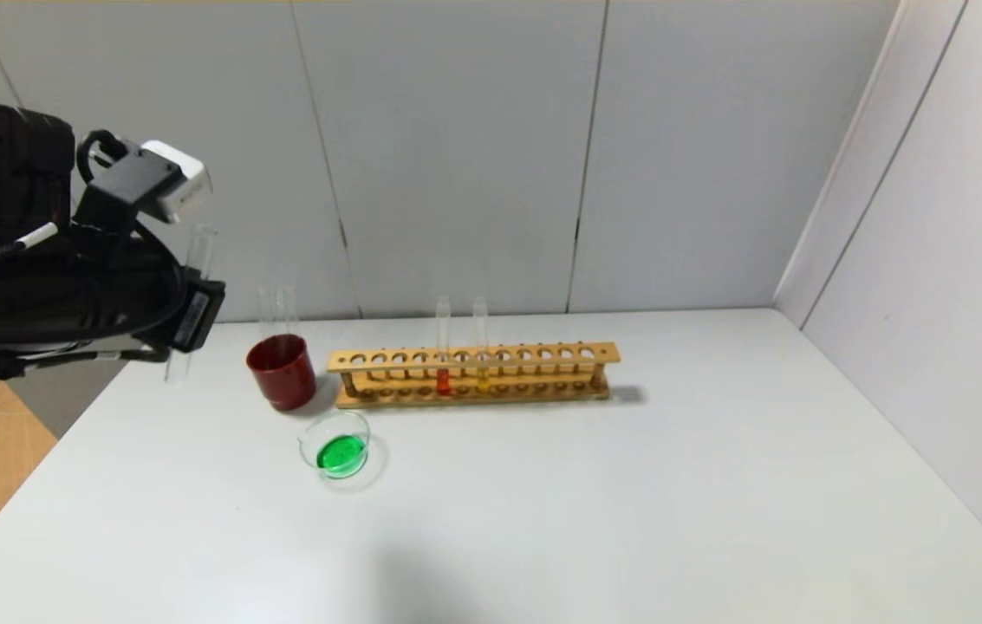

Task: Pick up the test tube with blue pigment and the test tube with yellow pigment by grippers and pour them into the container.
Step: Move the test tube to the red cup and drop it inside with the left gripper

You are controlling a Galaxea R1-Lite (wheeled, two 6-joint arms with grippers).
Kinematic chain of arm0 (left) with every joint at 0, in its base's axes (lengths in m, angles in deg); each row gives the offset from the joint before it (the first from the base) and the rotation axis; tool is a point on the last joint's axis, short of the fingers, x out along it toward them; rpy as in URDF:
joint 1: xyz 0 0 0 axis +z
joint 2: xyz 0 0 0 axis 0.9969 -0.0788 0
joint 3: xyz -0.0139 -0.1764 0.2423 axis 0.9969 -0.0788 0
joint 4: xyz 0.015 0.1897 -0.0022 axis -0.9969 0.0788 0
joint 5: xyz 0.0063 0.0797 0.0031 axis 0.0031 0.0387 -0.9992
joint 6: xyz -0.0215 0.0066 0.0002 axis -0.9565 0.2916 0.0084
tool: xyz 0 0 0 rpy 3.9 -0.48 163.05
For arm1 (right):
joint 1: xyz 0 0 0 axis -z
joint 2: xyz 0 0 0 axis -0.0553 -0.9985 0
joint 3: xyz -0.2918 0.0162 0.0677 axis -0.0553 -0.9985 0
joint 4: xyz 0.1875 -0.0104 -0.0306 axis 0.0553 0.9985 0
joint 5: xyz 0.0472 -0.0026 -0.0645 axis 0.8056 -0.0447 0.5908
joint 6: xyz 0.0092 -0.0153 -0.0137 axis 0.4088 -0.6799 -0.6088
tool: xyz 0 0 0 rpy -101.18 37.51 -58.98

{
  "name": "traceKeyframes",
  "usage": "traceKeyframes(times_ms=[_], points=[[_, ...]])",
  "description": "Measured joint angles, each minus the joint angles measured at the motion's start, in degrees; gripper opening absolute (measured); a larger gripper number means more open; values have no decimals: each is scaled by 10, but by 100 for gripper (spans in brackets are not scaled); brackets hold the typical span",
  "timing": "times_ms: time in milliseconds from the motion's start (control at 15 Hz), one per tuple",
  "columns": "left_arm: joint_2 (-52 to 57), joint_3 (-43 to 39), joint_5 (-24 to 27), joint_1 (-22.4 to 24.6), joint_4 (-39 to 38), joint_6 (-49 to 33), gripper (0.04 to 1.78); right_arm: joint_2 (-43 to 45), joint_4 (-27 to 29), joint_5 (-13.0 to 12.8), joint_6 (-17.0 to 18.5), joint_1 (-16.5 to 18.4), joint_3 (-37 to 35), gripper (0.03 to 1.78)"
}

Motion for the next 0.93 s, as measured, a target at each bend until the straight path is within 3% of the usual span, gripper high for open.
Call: traceKeyframes(times_ms=[133,333,533,933], points=[[-34,14,7,11,-76,-92,32,0,0,0,0,0,0,175],[-92,54,34,25,-117,-165,32,0,0,0,0,0,0,175],[-144,80,72,46,-129,-177,32,0,0,0,0,0,0,175],[-232,100,86,86,-184,-176,32,0,0,0,0,0,0,175]])
